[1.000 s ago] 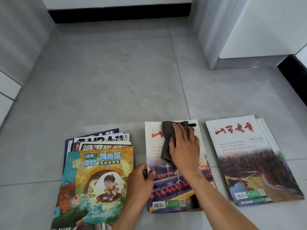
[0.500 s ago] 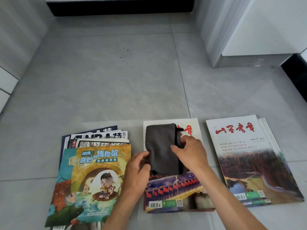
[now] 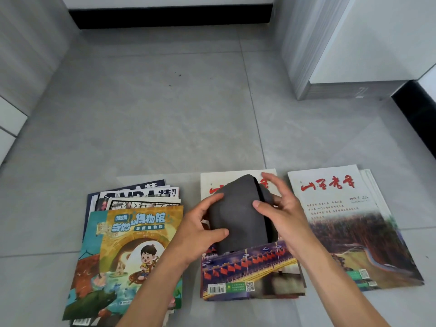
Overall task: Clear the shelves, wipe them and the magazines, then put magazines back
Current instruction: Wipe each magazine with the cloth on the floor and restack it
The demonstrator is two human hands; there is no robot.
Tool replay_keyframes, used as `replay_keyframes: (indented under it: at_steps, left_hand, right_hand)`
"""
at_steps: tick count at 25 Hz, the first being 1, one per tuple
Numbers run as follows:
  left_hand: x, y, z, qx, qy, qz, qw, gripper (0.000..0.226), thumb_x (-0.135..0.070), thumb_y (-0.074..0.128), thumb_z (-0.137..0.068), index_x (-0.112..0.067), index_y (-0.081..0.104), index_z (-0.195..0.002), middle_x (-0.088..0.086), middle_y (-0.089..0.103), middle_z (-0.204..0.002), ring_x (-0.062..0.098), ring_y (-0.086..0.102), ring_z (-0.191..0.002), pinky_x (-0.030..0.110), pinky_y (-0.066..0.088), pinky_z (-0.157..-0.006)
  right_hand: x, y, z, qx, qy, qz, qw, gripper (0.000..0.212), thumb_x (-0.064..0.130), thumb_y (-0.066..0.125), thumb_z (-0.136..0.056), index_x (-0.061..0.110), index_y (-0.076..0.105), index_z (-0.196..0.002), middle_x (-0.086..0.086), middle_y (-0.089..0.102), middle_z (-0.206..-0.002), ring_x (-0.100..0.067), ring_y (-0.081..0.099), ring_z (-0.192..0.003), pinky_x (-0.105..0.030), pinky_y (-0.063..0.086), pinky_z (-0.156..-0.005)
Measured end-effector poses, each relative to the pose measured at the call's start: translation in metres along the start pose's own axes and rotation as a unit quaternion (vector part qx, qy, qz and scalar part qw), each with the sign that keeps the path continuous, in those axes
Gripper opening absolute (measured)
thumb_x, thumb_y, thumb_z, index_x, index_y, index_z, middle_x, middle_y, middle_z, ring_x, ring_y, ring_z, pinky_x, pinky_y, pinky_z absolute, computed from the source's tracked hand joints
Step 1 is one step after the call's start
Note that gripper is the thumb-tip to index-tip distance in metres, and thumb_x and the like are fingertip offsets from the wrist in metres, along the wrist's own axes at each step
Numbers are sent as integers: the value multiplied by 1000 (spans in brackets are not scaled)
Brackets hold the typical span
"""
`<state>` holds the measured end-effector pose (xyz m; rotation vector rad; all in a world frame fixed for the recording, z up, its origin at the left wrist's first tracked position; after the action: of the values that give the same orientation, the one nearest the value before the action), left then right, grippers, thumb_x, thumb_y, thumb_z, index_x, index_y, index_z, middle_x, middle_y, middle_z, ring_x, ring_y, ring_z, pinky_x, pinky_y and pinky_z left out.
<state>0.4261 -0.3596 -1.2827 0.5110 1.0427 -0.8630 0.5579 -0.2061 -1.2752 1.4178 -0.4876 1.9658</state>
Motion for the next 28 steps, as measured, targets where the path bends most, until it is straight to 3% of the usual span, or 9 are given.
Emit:
replay_keyframes:
  at_steps: [3,5,9,11,13,16,19,23,28]
  left_hand:
    - [-3,0,-4,-61,43,-198,977,53,-5,78,-78,-35,63,-119,-13,59,-114,1,60,-104,17,49,-86]
    - [-1,-3,-3,-80,44,-272,958,36,-17,81,-77,-29,68,-107,-16,53,-108,4,51,-106,18,42,-91]
    - [2,1,5,-4,-45,32,998,21,-10,73,-86,-17,67,-105,-3,73,-103,13,68,-99,22,56,-81]
    - [10,8,2,-40,-70,56,995,22,-11,69,-90,-21,64,-109,-1,75,-99,13,71,-93,22,57,-72]
    - [25,13,-5,-60,-91,-1,994,23,-15,69,-90,-26,63,-110,-2,73,-102,12,70,-93,25,58,-71]
    - [41,15,-11,-106,-55,-121,985,21,-21,71,-88,-32,60,-103,-7,69,-103,10,65,-97,33,56,-86]
    - [44,11,-4,-187,-27,-249,950,33,-33,68,-88,-28,54,-118,-11,56,-113,10,54,-107,32,49,-96]
    - [54,10,2,-173,-57,-243,953,58,-26,73,-85,-26,44,-135,-9,57,-122,12,58,-110,40,54,-94]
    - [52,12,2,-175,-64,-227,956,44,-17,77,-81,-31,54,-115,-13,66,-97,8,64,-87,37,57,-82]
  right_hand:
    - [-7,-8,4,96,-21,317,943,57,15,78,-83,42,57,-129,22,58,-117,-7,60,-110,-24,53,-88]
    - [-12,-13,4,49,-61,439,895,36,23,80,-81,33,65,-112,20,56,-107,-9,54,-108,-26,45,-88]
    - [-9,-20,4,27,98,43,994,27,13,76,-83,24,67,-105,4,74,-106,-13,68,-101,-31,52,-89]
    - [-13,-20,4,-20,51,141,989,31,24,75,-87,27,61,-115,3,72,-115,-12,68,-102,-33,53,-91]
    - [-23,-14,5,-50,-140,450,881,43,39,68,-89,31,53,-128,9,60,-133,-9,53,-125,-38,42,-109]
    - [-59,0,11,173,-257,577,756,54,45,51,-90,38,44,-144,13,35,-157,-11,18,-150,-42,12,-123]
    - [-83,-10,6,130,-269,673,676,57,53,39,-95,40,35,-150,8,33,-159,-20,30,-147,-50,33,-116]
    - [-57,4,-17,-133,-173,694,686,50,52,37,-99,18,63,-126,-9,61,-117,-29,57,-105,-46,48,-88]
    - [-102,29,-5,8,-319,663,677,58,24,65,-88,18,46,-143,-5,47,-143,-28,48,-131,-48,49,-104]
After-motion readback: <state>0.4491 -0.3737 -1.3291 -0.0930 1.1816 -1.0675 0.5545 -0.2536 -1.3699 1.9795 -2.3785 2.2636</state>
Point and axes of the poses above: each hand's wrist, its own z-axis away from the middle knuckle, its own y-axis out of the palm, x = y × z, the point moved 1 cm from there along -z, towards the middle knuckle
